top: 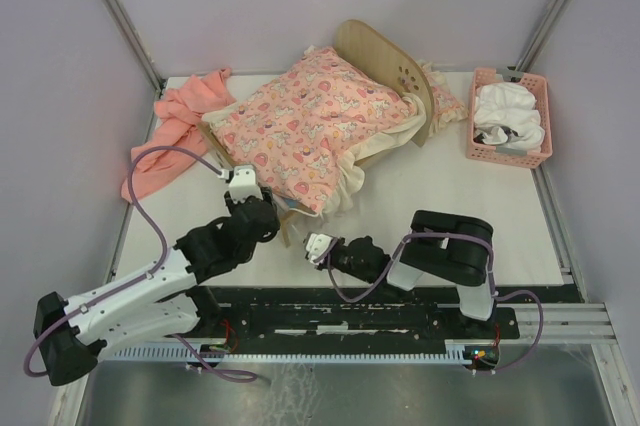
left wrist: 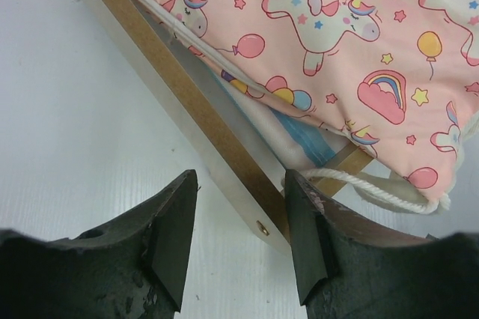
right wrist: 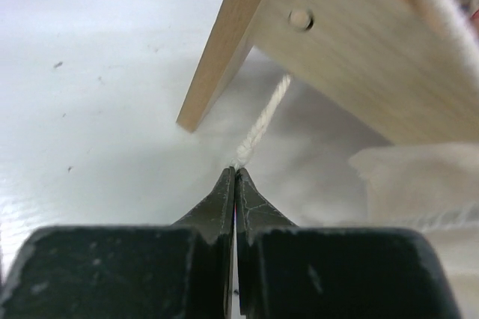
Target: Set up the pet bed
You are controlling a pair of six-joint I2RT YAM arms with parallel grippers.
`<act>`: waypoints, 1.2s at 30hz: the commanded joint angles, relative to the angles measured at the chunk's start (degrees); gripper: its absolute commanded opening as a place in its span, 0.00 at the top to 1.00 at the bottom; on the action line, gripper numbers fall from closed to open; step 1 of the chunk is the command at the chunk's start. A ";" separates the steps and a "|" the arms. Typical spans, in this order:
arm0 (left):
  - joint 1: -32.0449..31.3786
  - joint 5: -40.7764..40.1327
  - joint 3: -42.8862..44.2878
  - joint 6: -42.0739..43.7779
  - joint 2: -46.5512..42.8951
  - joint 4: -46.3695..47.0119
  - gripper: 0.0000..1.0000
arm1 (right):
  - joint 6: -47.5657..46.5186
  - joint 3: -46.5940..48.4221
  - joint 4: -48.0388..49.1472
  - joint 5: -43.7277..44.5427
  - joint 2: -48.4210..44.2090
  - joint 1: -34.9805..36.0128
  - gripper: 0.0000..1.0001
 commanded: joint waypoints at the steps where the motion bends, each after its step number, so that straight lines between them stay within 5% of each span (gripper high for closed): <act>1: 0.22 -1.85 0.04 -1.76 2.30 2.28 0.42 | 4.30 -2.16 1.51 1.73 0.35 1.45 0.98; 4: 0.26 -0.96 -0.86 -0.36 3.14 4.16 0.47 | 6.20 -4.26 1.49 3.59 -0.36 3.01 0.98; 9: 0.23 8.08 -2.35 8.13 2.95 11.57 0.92 | 9.86 -7.29 -0.61 7.11 -4.72 5.60 0.98; 11: 0.22 12.59 -3.01 10.76 2.88 16.01 0.97 | 10.88 -6.82 -5.57 8.18 -7.30 6.55 0.98; 15: 0.27 17.27 -3.03 14.48 3.84 20.80 0.97 | 11.29 -7.45 -8.13 9.12 -10.13 8.01 0.98; 22: 1.06 11.03 0.35 16.78 8.63 22.75 0.97 | 9.45 -6.18 -8.18 10.84 -9.04 8.28 0.98; 28: 6.90 13.93 5.17 17.57 13.41 22.62 0.95 | 10.44 -0.71 -14.39 12.17 -11.52 8.28 0.98; 36: 9.79 17.53 7.05 9.10 7.31 13.67 0.56 | 18.24 2.78 -21.47 16.34 -14.72 8.02 0.98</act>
